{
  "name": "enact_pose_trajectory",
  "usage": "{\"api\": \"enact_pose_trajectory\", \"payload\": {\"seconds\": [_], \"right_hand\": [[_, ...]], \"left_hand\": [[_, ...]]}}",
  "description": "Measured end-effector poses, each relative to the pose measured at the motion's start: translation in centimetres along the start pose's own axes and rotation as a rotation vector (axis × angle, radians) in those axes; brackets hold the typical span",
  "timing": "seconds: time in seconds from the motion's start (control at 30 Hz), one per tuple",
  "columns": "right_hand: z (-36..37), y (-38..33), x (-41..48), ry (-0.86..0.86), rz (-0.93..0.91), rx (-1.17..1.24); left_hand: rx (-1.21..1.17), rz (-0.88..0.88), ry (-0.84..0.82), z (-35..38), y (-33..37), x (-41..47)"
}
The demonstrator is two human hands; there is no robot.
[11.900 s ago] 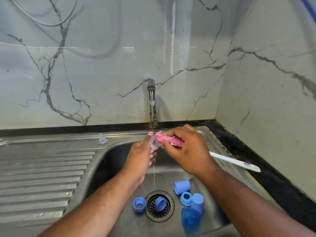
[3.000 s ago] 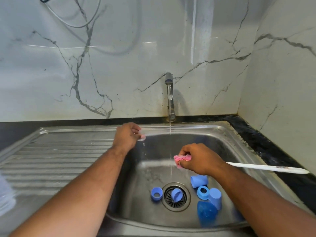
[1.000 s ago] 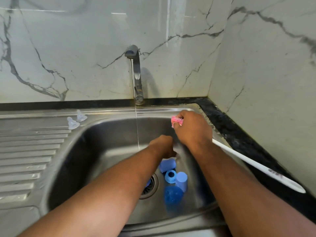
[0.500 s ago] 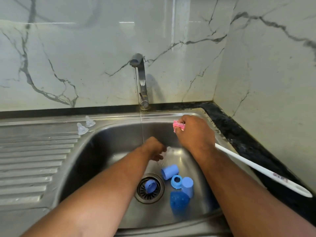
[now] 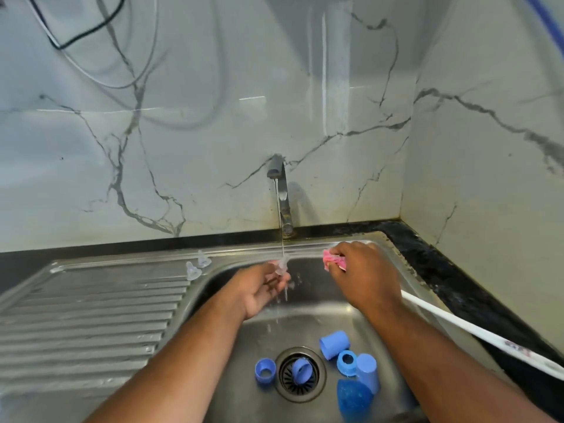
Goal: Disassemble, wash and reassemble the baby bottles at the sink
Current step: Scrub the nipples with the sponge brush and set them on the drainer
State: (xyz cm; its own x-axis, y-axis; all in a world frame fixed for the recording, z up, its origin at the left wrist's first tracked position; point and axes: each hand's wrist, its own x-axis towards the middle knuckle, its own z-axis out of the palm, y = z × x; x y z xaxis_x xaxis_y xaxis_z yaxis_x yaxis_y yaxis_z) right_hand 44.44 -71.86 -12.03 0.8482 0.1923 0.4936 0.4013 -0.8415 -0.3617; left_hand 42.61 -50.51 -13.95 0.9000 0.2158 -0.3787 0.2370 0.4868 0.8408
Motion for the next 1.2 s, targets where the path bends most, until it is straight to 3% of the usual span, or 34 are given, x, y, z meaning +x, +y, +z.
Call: {"api": "enact_pose_trajectory", "payload": {"seconds": [0.2,0.43,0.77,1.03,1.2], "right_hand": [[-0.5,-2.2,-0.9,0.041,-0.087,0.045],[0.2,-3.0,-1.1,0.111,-0.213,0.103],[1.6,-2.7,-0.9,-0.067,-0.369,0.093],[1.3,-2.1,-0.5,0.063,-0.286,0.08],[1.1,-1.7,-0.1,0.067,-0.215,0.114]], "left_hand": [[-0.124,-0.003,-0.034,-1.2,-1.0,-4.5],[-0.16,0.032,-0.044,-1.1,-2.5,-3.9],[-0.212,0.039,-0.074,0.1,-2.7,-4.0],[-0.153,0.018,-0.203,0.1,-2.4,-4.5],[-0.252,0.095,-0.117,0.4,-2.1,-4.7]]}}
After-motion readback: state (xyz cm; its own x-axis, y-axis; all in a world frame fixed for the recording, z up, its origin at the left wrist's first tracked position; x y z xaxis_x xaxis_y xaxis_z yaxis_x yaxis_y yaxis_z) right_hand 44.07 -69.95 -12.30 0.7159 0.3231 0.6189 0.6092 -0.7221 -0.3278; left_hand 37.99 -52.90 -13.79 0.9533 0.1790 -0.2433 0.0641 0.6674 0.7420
